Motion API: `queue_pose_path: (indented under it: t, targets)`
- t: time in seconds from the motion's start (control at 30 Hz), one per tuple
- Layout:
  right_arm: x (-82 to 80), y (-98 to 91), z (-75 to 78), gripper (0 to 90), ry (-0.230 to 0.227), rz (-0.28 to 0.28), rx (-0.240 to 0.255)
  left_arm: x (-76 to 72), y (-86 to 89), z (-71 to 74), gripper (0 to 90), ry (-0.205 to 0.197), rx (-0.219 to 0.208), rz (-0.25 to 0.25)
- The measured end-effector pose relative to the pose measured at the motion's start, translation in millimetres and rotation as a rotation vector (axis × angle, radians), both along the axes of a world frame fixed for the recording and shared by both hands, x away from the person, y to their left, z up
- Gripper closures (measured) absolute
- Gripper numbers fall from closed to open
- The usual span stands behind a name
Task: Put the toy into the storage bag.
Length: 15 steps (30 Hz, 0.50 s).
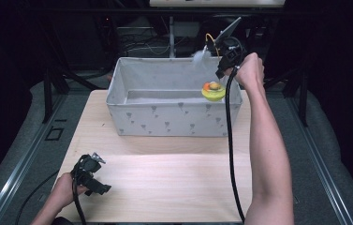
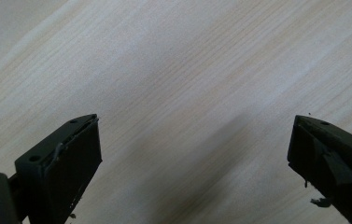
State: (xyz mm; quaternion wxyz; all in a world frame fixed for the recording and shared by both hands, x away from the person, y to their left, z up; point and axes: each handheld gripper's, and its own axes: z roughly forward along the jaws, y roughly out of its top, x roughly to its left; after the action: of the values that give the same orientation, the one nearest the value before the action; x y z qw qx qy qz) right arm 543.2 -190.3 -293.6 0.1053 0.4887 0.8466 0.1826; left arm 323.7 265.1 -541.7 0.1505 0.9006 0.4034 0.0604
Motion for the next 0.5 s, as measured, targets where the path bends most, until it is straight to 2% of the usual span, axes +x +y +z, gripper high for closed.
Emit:
queue_pose_path:
  t: [0.5]
  targets:
    - [0.8, -11.3, -44.2, 88.3, 0.054, -0.011, 0.007, 0.2, -1.7, -0.6, 2.9, 0.007, 0.004, -0.003]
